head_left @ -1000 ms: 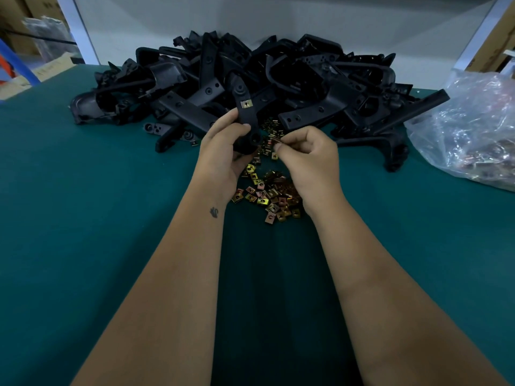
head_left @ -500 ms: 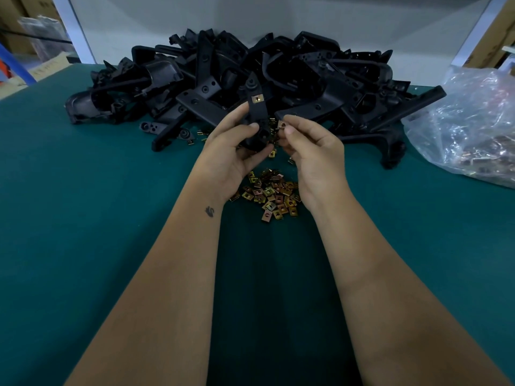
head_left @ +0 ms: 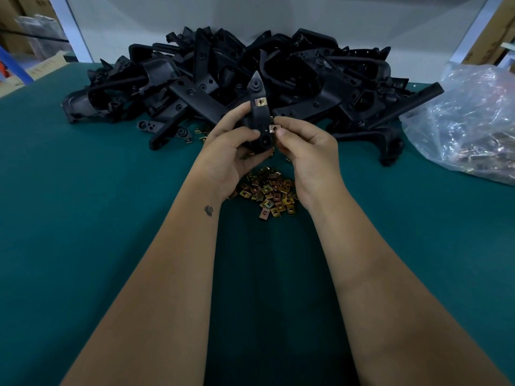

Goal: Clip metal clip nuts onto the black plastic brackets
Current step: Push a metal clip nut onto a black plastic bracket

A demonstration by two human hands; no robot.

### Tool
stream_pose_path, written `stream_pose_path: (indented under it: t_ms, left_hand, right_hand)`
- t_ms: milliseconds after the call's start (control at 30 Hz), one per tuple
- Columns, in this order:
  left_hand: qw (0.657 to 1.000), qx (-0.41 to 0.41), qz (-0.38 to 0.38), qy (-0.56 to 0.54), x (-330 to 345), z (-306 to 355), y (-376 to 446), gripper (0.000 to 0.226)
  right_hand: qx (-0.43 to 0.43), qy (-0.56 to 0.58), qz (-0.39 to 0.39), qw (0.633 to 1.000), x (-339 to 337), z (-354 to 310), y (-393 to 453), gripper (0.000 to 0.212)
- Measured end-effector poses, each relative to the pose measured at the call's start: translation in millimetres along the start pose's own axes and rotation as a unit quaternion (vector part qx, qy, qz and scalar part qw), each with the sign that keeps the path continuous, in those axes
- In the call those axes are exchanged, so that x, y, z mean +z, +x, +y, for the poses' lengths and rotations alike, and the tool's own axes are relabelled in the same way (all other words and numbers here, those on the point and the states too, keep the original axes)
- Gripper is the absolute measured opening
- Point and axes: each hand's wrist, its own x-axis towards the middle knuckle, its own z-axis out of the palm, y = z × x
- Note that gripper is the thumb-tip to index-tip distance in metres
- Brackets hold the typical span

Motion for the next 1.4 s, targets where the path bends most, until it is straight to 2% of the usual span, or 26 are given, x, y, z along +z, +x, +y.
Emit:
stream_pose_path:
  t_ms: [300, 467, 600, 767, 1000, 1267, 1400]
  left_hand:
    - [1.0, 0.0, 0.001, 0.01, 1.5, 0.1, -1.3, 0.049]
    - [1.0, 0.001, -0.004, 0.024, 2.9, -0.7, -2.5, 0.049]
    - [1.0, 0.007, -0.009, 0.021, 3.0, 0.1, -4.2, 0.048]
    - [0.999, 0.016, -0.02, 0.046, 5.2, -0.5, -6.5, 0.048]
    - [0.991, 0.029, -0.027, 0.129, 3.5, -1.7, -8.7, 0.045]
    - [0.989, 0.023, -0.049, 0.14, 2.5, -0.9, -11.9, 0.045]
    - [0.989, 0.015, -0.048, 0.137, 4.9, -1.4, -11.5, 0.045]
  right_hand:
    - [0.017, 0.016, 0.027, 0.999, -1.1, -1.2, 1.4, 0.016]
    - [0.022, 0.002, 0.021, 1.0, 1.6, 0.6, 0.2, 0.019]
    - [0.042, 0.024, 0.021, 0.999, 1.0, 0.0, 0.7, 0.01]
    - [0.044, 0.039, 0.027, 0.998, 2.1, 1.9, -0.1, 0.014]
    - [0.022, -0.051, 0.063, 0.996, 0.8, 4.9, 0.7, 0.016]
    - [0.092, -0.002, -0.003, 0.996, -0.5, -1.9, -2.6, 0.011]
    - [0.098, 0.022, 0.015, 0.995, 3.8, -2.4, -4.4, 0.015]
